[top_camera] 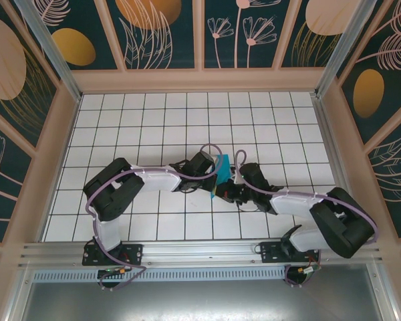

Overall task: Fold a paper plane with a square sheet of paper (pick it up from the middle)
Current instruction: Third fold the triangle at the center of the table.

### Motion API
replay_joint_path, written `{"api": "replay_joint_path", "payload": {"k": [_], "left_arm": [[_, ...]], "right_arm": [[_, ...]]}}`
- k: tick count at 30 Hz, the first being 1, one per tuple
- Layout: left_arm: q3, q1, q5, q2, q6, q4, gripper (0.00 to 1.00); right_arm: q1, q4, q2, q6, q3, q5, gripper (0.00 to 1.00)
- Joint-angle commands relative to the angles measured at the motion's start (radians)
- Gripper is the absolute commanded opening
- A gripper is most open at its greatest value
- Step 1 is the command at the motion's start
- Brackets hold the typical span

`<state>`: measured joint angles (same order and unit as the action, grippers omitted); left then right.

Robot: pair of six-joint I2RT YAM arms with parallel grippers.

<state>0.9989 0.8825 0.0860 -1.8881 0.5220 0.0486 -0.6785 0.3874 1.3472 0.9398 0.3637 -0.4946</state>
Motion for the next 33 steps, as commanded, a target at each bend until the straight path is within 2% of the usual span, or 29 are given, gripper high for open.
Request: {"api": "replay_joint_path", "payload": {"k": [1, 11, 33], "left_arm": [[0.003, -0.004, 0.006, -0.038, 0.013, -0.035, 0.04], [0.007, -0.004, 0.011, -0.044, 0.007, -0.036, 0.04], [0.021, -0.005, 0.012, -0.062, -0.006, -0.053, 0.04]], "right_arm": [[-0.01, 0.11, 0.038, 0.042, -0.014, 0.012, 0.0], [-0.007, 0.205, 0.123, 0.066, -0.035, -0.004, 0.0], [0.029, 0.226, 0.265, 0.05, -0.025, -0.027, 0.0]]}}
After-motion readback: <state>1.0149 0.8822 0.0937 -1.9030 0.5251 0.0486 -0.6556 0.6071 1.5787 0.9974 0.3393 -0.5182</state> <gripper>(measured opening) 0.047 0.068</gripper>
